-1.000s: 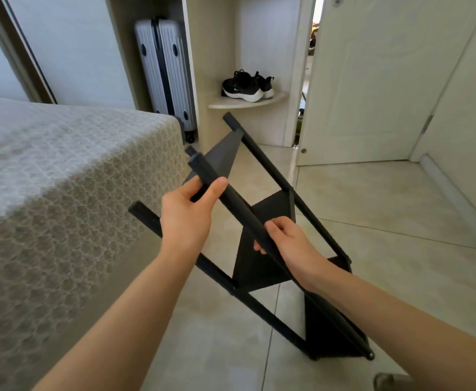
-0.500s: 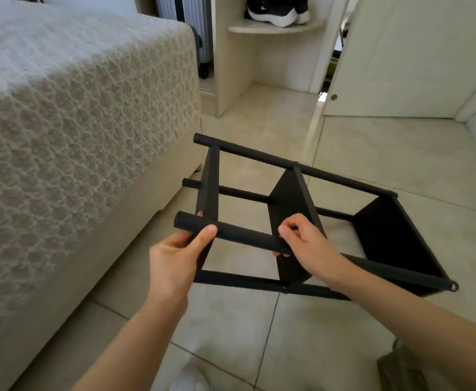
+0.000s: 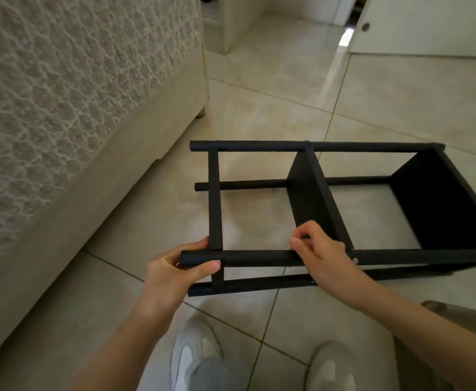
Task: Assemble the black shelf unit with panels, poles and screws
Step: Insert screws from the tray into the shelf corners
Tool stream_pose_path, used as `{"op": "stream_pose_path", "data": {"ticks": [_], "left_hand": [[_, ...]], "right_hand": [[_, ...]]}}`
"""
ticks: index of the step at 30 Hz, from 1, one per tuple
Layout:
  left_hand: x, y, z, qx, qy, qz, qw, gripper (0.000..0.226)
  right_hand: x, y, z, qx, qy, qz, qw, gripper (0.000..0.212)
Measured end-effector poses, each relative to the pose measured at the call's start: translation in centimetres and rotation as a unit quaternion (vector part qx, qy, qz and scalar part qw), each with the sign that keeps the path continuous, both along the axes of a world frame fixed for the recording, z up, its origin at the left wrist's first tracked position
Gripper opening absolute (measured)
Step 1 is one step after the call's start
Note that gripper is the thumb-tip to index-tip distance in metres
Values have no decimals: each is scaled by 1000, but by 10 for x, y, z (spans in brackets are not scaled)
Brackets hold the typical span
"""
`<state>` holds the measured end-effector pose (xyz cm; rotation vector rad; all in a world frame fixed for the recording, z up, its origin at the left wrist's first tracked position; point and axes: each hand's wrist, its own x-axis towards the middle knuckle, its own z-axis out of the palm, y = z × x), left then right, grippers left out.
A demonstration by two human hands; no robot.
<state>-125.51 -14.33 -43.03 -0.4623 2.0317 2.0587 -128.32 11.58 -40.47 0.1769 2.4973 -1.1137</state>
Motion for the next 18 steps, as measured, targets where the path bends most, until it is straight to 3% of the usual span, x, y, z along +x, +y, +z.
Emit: {"op": "stream_pose_path", "data": {"ticks": [9,18], "left_hand": [[8,-5,-19,-54,41,-25,997,41],[18,-10,-23,-194,115,-99,969,47]], "right_hand": [[12,-2,-14,-13,-2,-3,1000,10],[3,-11,-21,103,-45,39,993,13]]}}
